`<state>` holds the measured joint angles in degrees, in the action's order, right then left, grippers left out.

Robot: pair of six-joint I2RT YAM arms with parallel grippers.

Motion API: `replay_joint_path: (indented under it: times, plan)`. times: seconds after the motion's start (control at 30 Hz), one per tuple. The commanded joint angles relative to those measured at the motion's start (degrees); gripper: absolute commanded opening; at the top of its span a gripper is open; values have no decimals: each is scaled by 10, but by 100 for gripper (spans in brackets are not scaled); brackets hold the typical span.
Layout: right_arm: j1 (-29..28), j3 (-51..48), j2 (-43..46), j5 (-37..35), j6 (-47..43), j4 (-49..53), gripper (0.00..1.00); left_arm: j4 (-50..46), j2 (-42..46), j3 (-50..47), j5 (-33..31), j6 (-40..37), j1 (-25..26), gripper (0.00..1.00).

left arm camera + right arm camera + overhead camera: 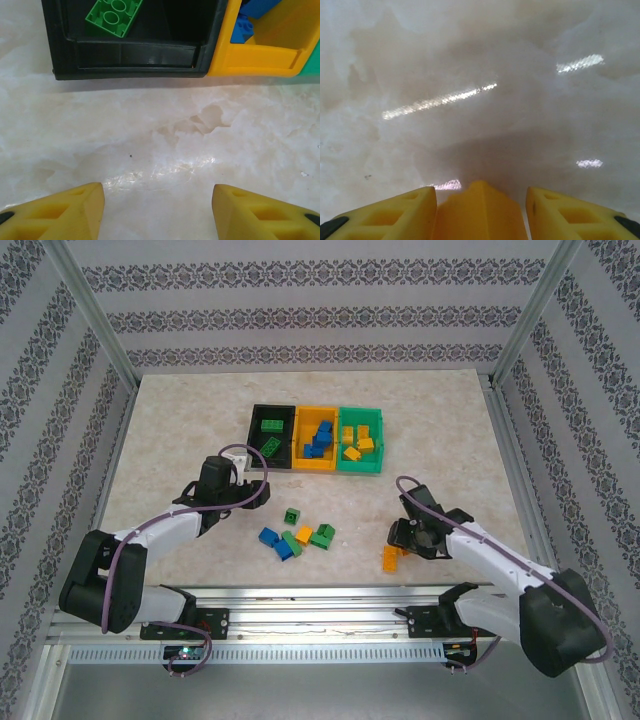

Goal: Sort the legos into containers by color
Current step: Pick up the lego from the bottom-right of the table, then place the lego in the container.

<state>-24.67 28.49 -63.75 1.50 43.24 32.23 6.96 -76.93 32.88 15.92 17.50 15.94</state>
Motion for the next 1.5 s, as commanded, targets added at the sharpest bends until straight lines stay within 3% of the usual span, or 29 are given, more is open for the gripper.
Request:
replay_joint_path:
  times: [0.0,0.13,0.43,0.53,0.73,1.0,1.17,1.3,1.47]
  plan:
    - [-19,10,-29,7,10,-27,52,30,-4,0,16,13,-9,59]
    - [-38,32,-59,1,1,-25,50,29,-3,1,21,13,-10,59]
    - [-43,51,-76,-1,-7,-59,27,30,-9,3,32,15,-11,59]
    - [-42,79,-101,-1,-24,-79,25,29,-8,2,31,15,-11,59]
    - [-42,182,-181,17,-51,-148,26,32,-12,2,31,14,-12,59]
    - [-12,444,-369,14,-150,-139,29,24,-3,-1,7,7,-21,59]
    - [27,561,-459,30,-159,-127,41,17,3,-1,13,9,-26,59]
    - [35,575,-469,39,-153,-122,49,17,12,-4,10,9,-28,59]
    - [27,528,-427,38,-161,-117,51,20,14,-5,20,13,-28,59]
